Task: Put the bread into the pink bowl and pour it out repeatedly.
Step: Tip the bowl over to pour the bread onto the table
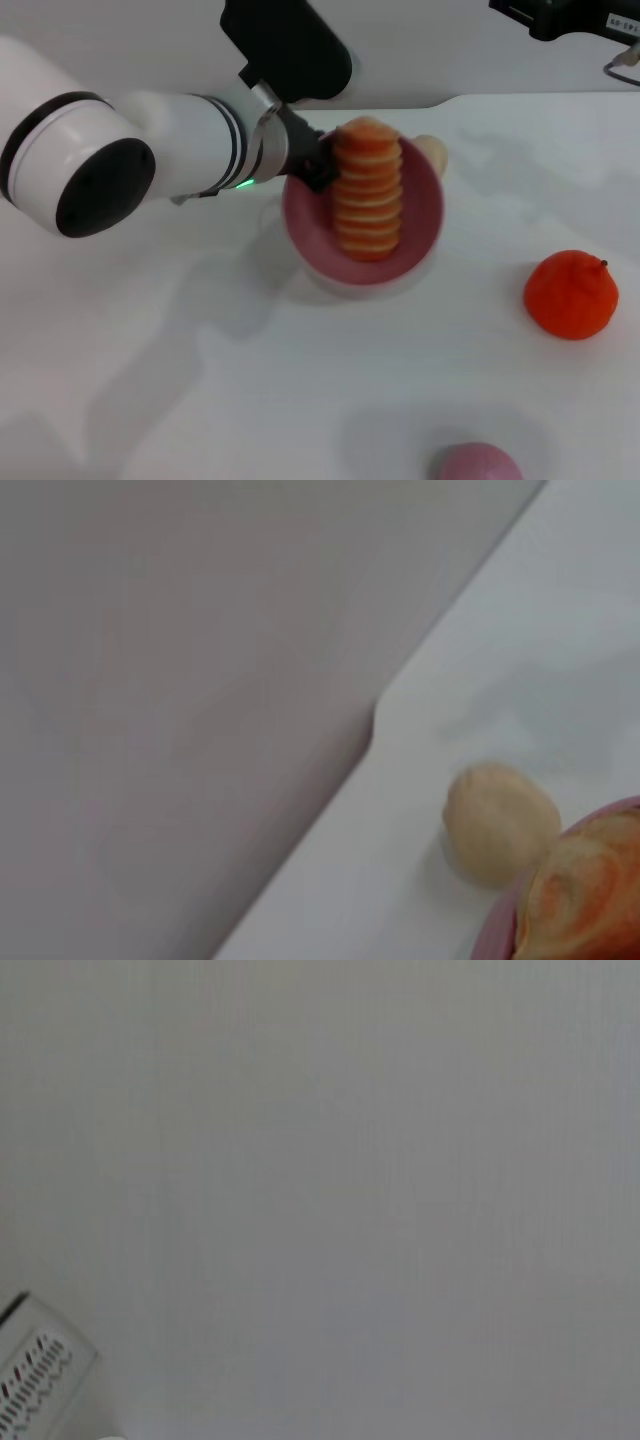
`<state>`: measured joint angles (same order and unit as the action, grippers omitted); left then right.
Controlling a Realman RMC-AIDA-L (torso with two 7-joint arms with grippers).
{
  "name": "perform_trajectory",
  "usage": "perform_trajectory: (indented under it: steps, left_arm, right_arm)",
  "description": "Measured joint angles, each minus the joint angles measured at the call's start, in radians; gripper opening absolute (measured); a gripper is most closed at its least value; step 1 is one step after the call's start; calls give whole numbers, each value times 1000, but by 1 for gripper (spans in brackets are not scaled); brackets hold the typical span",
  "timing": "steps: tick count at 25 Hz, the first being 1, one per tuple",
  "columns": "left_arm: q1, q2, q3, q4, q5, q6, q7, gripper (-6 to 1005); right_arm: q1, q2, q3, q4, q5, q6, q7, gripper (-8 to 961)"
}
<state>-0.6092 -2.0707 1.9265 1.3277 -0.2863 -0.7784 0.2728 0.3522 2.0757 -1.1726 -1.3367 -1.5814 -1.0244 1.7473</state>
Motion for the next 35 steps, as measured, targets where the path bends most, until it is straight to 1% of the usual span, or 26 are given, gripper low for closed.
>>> perform_trajectory:
  steps: [4, 12, 17, 21, 25, 29, 32, 35]
  left_arm:
    - [8, -1, 17, 14, 11, 57, -15, 45]
    - [67, 0, 31, 27, 18, 227, -31, 46]
    - [90, 0, 33, 13, 19, 289, -31, 46]
    - [93, 0, 39, -2, 19, 321, -32, 45]
    - [96, 0, 43, -37, 20, 382, -32, 45]
    - [103, 0, 54, -64, 20, 440, -32, 45]
    - [111, 1, 68, -87, 20, 495, -27, 45]
    - [124, 3, 88, -113, 35, 554, -24, 45]
  right_arm:
    - [0, 0, 0, 5, 0, 0, -1, 398]
    - [-3, 0, 13, 4, 23, 6, -24, 406]
    - [-23, 0, 18, 8, 185, 7, -198, 411]
    - [-31, 1, 27, 18, 271, 9, -351, 415]
    - [-38, 1, 24, 75, 430, 5, -583, 419]
    - [-54, 1, 16, 106, 563, 0, -760, 422]
    - [-67, 1, 12, 129, 628, -15, -830, 425]
    - [-74, 1, 22, 138, 643, -35, -842, 428]
